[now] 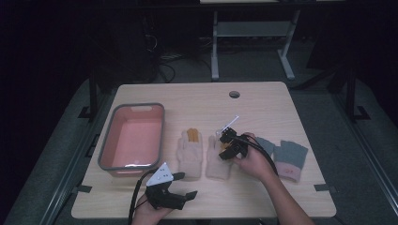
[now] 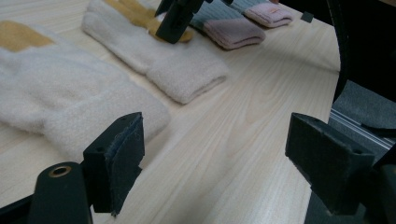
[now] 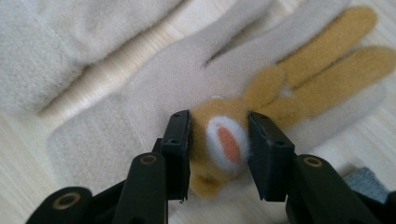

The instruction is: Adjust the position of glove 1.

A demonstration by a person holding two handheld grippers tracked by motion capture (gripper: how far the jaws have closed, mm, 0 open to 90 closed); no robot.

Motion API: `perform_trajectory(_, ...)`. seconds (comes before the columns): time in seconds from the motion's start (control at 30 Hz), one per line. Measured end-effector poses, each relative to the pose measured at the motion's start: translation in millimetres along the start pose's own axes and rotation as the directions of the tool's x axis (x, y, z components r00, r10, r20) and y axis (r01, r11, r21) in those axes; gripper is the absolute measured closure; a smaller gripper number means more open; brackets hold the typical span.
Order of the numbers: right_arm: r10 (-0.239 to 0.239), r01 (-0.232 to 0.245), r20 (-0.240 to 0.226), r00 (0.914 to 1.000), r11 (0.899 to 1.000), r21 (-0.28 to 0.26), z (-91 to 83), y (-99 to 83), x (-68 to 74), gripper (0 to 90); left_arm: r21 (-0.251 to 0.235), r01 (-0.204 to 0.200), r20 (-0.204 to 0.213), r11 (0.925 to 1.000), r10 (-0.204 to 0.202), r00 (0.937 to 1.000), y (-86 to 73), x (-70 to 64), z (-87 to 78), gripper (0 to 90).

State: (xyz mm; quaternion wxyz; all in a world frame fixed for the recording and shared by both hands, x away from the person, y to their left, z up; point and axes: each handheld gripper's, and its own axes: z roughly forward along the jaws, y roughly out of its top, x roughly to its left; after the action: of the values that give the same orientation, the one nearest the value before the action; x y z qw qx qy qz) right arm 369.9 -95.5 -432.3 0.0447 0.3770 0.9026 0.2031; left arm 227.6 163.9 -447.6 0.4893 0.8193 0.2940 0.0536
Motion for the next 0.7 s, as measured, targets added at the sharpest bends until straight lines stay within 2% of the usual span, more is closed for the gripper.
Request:
perform_trajectory(0.4, -0.029, 0.029, -0.008, 0.9995, 0.999, -0.024, -19.9, 5.0, 8.0, 63.4, -0.014, 0.0, 0.0, 0.9999, 0.0, 1.0, 0.6, -0.7, -1.5, 19.8)
perform_trajectory(0.53, -0.051, 0.051, -0.002, 0.9987, 0.998, -0.035, -30.5, 8.9, 12.2, 63.5, -0.008, 0.0, -0.001, 1.0, 0.0, 1.0, -0.3, -0.1, -1.5, 19.8)
perform_trajectory(0.63, -0.068, 0.068, -0.001, 0.9977, 0.996, -0.055, -41.9, 14.9, 17.0, 63.5, -0.023, 0.007, 0.003, 0.9997, -0.007, 1.0, 0.0, -1.7, -1.8, 19.8)
perform_trajectory(0.7, -0.078, 0.078, -0.001, 0.9969, 0.994, -0.073, -47.7, 18.1, 19.9, 63.4, -0.014, -0.01, -0.003, 0.9999, 0.01, 0.9999, 0.5, -1.3, -1.7, 19.8)
